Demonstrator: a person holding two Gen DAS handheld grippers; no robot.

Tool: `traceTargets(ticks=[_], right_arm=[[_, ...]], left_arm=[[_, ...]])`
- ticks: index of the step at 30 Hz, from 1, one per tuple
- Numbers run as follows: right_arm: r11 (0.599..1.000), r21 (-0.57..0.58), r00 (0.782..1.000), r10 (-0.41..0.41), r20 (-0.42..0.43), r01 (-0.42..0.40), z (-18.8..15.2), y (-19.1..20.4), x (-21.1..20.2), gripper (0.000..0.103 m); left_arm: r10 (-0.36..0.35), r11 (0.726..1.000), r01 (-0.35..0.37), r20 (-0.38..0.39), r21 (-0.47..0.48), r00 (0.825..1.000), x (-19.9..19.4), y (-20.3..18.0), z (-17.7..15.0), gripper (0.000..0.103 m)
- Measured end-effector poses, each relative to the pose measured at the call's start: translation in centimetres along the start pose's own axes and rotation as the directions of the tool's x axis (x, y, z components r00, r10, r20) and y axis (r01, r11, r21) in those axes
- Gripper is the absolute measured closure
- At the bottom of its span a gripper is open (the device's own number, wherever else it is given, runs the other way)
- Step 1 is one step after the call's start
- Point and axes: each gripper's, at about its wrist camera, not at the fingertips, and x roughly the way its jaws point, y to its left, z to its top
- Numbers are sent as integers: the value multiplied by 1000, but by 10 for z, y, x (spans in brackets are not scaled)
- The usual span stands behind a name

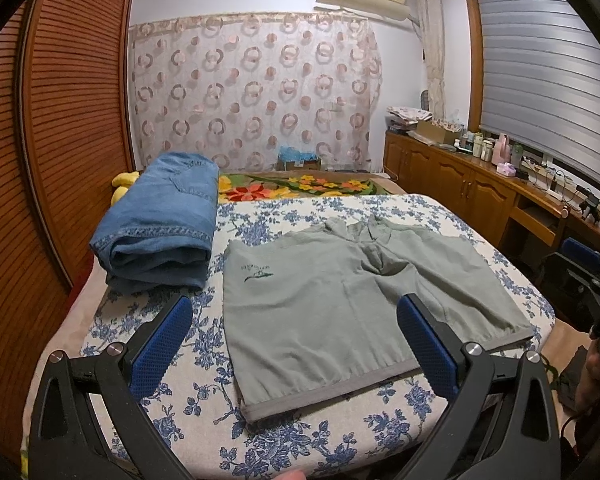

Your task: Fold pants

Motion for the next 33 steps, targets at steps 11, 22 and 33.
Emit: traceTargets(ticks=[11, 22, 33], right_arm=[[998, -44, 998, 32, -57, -35, 0, -10, 19, 1], [997, -44, 990, 62, -123, -67, 2, -16, 37, 5], [995, -56, 983, 69, -171, -80, -2, -17, 53, 13]], left_arm=[[2, 1000, -2, -87, -8, 996, 26, 28, -14, 1], [-17, 999, 11, -191, -34, 981, 45, 54, -49, 3], [-82, 995, 63, -278, -74, 957, 56, 60, -72, 31]])
